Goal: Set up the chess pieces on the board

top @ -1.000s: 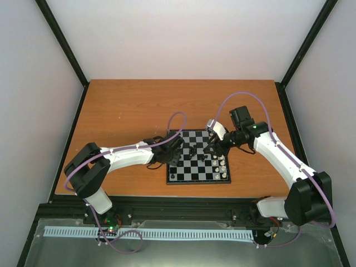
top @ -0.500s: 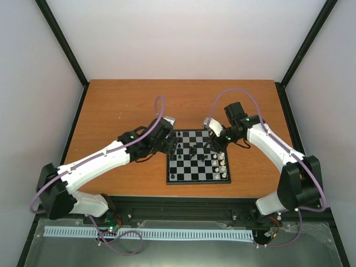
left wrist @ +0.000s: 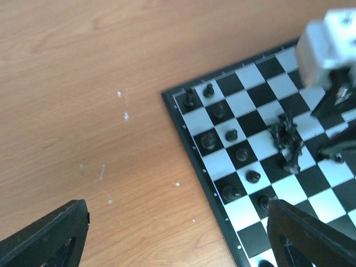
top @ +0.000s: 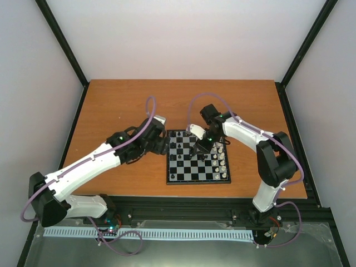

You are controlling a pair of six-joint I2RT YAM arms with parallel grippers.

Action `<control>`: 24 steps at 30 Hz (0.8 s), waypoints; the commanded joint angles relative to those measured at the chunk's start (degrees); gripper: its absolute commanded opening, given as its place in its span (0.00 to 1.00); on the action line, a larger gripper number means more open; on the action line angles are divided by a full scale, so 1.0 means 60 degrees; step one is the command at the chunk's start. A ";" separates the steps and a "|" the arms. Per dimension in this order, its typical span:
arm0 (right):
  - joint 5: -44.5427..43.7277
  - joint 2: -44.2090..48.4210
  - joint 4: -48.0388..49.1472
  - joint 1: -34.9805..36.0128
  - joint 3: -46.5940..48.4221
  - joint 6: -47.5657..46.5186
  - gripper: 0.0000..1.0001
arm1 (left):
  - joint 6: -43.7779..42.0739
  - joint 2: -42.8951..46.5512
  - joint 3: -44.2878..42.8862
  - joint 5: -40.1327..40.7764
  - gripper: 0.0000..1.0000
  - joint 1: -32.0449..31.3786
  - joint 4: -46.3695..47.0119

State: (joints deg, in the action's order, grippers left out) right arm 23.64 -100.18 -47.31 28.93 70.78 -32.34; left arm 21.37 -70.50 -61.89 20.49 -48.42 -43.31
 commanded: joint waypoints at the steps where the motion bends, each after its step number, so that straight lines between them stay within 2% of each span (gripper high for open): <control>1: -0.0846 -0.0375 0.0057 0.0391 0.0385 0.0178 0.38 | -0.0837 0.0079 -0.1189 0.0078 0.91 0.0676 -0.1164; 4: -0.1170 -0.0546 0.0211 0.0601 0.0412 0.0309 0.38 | -0.1112 0.0452 -0.0476 -0.0432 0.91 0.1538 -0.0682; 8: -0.1456 -0.0753 0.0246 0.0756 0.0480 0.0408 0.38 | -0.0946 0.0771 0.0542 -0.2064 0.89 0.2570 0.0192; 18: -0.1594 -0.1199 0.0305 0.1064 0.0881 0.0487 0.35 | -0.0939 0.0720 0.0493 -0.1839 0.88 0.2870 0.0084; 24: -0.1556 -0.1493 0.0187 0.1067 0.1194 0.0499 0.25 | -0.0953 0.0707 0.0531 -0.1807 0.87 0.2870 0.0087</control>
State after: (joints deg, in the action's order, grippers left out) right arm 14.85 -107.85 -46.22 34.92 76.14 -29.69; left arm 16.67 -66.65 -58.52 10.02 -31.86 -43.48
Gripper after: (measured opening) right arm 0.279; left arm 0.875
